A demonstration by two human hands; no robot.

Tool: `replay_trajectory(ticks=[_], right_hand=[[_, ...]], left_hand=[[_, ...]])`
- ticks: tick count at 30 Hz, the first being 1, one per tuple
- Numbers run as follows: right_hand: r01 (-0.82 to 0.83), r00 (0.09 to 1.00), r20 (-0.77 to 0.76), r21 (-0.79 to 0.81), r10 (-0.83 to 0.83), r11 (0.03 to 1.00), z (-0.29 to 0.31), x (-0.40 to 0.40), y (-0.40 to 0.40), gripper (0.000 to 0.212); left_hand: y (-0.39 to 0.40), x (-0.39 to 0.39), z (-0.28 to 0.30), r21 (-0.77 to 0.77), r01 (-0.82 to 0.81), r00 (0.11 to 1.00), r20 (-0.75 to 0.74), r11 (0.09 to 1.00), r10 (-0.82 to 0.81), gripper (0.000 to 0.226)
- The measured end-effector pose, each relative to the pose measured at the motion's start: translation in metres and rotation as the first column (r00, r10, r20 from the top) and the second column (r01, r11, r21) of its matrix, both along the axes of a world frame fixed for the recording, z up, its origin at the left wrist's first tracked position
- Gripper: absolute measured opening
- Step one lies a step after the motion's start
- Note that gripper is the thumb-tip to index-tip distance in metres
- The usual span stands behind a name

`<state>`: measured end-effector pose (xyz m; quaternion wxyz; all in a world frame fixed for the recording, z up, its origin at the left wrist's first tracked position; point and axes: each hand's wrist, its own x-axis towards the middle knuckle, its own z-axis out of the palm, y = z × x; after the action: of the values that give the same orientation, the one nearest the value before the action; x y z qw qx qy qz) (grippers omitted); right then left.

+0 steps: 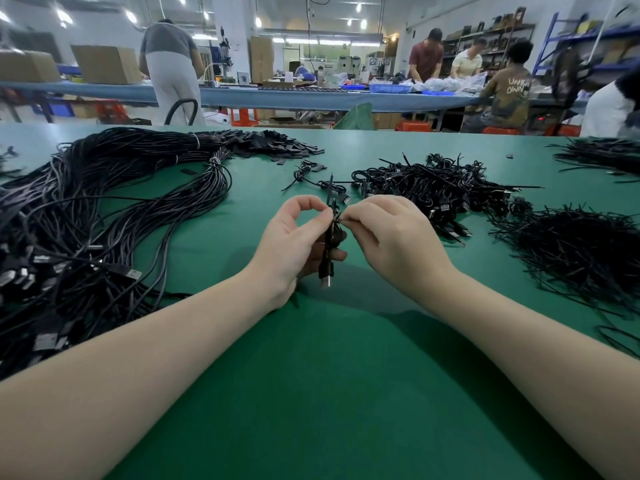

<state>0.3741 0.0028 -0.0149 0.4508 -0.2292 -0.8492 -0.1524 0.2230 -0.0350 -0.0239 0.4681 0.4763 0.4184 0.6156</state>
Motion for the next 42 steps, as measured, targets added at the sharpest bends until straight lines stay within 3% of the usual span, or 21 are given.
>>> replay_trajectory(ticks=[5,11,14,18,21,24,28,30,32,34,35,38,42], right_hand=[[-0.035,0.994,-0.108,-0.242,0.009,0.97,-0.004,-0.001,0.002,0.008],[0.007,0.986,-0.158,-0.289,-0.055,0.957,-0.006,0.0,0.006,0.009],[0.008,0.988,-0.147,-0.294,-0.053,0.956,-0.006,0.0,0.006,0.008],[-0.015,0.987,-0.156,-0.307,-0.035,0.952,-0.006,0.001,0.006,0.009],[-0.029,0.99,-0.14,-0.247,-0.006,0.969,-0.006,-0.001,0.002,0.007],[-0.024,0.997,-0.079,-0.108,0.016,0.994,-0.002,-0.002,0.0,0.005],[0.062,0.982,0.158,0.268,-0.107,0.961,0.003,0.006,0.004,0.006],[0.066,0.98,0.159,0.295,-0.117,0.953,0.003,0.007,0.004,0.006],[0.063,0.985,0.14,0.245,-0.1,0.967,0.001,0.006,0.003,0.004],[0.071,0.989,0.117,0.156,-0.09,0.985,-0.001,0.007,0.003,0.005],[0.073,0.993,0.089,0.091,-0.081,0.993,-0.002,0.007,0.003,0.006],[0.051,0.998,-0.028,-0.071,-0.053,0.996,-0.005,0.004,0.0,0.004],[-0.004,0.997,-0.075,-0.159,-0.008,0.987,-0.007,0.001,0.0,0.004]], left_hand=[[0.004,0.0,-0.004,0.028,-0.005,1.0,0.023,1.0,0.004,0.024],[0.006,-0.001,-0.007,0.043,0.064,0.996,-0.071,0.997,-0.06,0.05],[0.007,-0.002,-0.012,0.098,0.037,0.991,-0.133,0.995,-0.023,0.048],[0.01,-0.001,-0.015,0.136,-0.021,0.994,-0.107,0.99,0.036,0.035],[0.013,-0.001,-0.016,0.114,-0.14,0.976,-0.152,0.984,0.156,0.008],[0.013,-0.001,-0.013,0.022,-0.154,0.974,-0.164,0.988,0.156,0.019],[0.011,-0.001,-0.001,-0.145,-0.071,0.997,-0.004,0.987,0.072,0.041],[0.012,-0.002,0.001,-0.18,-0.051,0.997,0.05,0.982,0.061,0.054],[0.009,-0.002,0.0,-0.152,-0.063,0.997,0.043,0.986,0.07,0.057],[0.006,0.001,-0.002,-0.077,-0.057,0.996,-0.068,0.995,0.052,0.029],[0.004,0.002,-0.003,-0.052,-0.041,0.991,-0.129,0.998,0.034,0.026],[0.003,0.003,-0.007,0.008,-0.015,0.967,-0.253,1.0,0.016,0.038],[0.002,-0.002,-0.01,0.098,-0.046,0.941,-0.329,0.994,0.076,0.046]])
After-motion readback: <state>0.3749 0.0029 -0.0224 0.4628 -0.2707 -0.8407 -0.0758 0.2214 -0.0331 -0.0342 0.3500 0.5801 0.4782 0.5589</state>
